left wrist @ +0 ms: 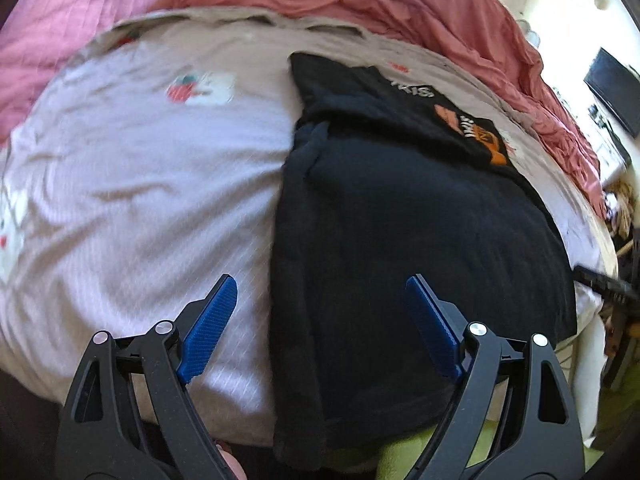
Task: Fold small clothes
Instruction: 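Move both grippers open to the shirt hem, then grasp the hem edge with the right gripper while the left gripper grasps the hem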
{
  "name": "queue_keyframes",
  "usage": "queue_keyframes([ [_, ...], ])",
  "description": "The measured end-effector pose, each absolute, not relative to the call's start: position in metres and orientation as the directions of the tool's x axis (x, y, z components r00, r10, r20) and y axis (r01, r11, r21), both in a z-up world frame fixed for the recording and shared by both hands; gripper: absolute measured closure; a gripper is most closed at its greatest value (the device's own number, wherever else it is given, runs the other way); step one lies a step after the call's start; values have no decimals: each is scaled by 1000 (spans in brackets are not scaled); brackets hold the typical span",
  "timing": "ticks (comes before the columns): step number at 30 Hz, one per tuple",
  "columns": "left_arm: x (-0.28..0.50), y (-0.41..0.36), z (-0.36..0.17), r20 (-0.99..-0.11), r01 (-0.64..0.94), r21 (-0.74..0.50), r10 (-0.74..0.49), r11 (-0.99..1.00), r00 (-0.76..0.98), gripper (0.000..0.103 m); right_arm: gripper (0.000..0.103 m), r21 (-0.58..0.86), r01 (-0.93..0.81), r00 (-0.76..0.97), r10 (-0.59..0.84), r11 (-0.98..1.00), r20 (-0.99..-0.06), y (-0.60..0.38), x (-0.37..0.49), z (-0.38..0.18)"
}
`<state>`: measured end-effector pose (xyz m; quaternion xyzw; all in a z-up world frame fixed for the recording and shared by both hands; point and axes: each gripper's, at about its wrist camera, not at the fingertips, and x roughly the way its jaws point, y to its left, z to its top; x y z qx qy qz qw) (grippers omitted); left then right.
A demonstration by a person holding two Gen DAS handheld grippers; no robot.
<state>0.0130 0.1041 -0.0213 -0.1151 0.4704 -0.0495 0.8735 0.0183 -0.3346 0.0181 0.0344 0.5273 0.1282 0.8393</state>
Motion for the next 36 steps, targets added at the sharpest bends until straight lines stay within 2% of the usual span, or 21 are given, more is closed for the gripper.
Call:
queue_keyframes([
  [4, 8, 107, -27, -824, -39, -260, -201, 965, 530, 24, 28, 185, -174, 380, 239, 967, -893, -341, 3, 11],
  [7, 8, 103, -33, -845, -45, -234, -181, 971, 504, 24, 43, 195, -178, 356, 247, 965, -901, -341, -4, 5],
  [10, 8, 99, -34, -855, -41, -208, -161, 977, 494, 24, 68, 199, -184, 354, 254, 963, -900, -340, -10, 3],
  [11, 7, 98, -35, -855, -41, -203, -157, 978, 494, 25, 81, 208, -187, 355, 263, 960, -897, -340, -10, 4],
  [12, 6, 99, -35, -856, -44, -200, -153, 979, 495, 31, 93, 216, -190, 357, 272, 958, -893, -340, -11, 6],
  [13, 4, 100, -35, -856, -51, -195, -145, 979, 496, 41, 94, 225, -193, 360, 282, 955, -889, -340, -11, 8],
  [14, 2, 102, -34, -854, -61, -197, -141, 979, 500, 46, 94, 237, -196, 361, 295, 951, -885, -340, -11, 10],
  [16, 0, 107, -34, -851, -71, -216, -152, 974, 503, 63, 94, 249, -207, 361, 310, 946, -880, -341, -10, 11],
  [19, -6, 114, -34, -842, -84, -254, -178, 964, 510, 73, 91, 260, -195, 344, 314, 946, -885, -344, -8, 4],
  [25, -12, 109, -31, -833, -58, -259, -193, 964, 518, 76, 85, 298, -187, 342, 346, 936, -874, -344, -2, -2],
  [28, -13, 105, -30, -824, -31, -292, -235, 956, 516, 82, 85, 298, -191, 346, 349, 935, -871, -342, 1, -3],
  [29, -12, 105, -31, -821, -27, -307, -250, 951, 512, 84, 85, 301, -194, 347, 352, 934, -869, -343, 1, -2],
  [30, -12, 106, -34, -826, -40, -299, -238, 953, 510, 95, 87, 305, -196, 348, 357, 932, -867, -344, 1, -2],
  [32, -11, 109, -36, -826, -58, -309, -237, 949, 511, 98, 92, 317, -200, 357, 370, 927, -857, -347, -1, 1],
  [36, -13, 109, -21, -796, -44, -313, -237, 949, 557, 100, 94, 372, -211, 390, 426, 904, -816, -354, -1, 12],
])
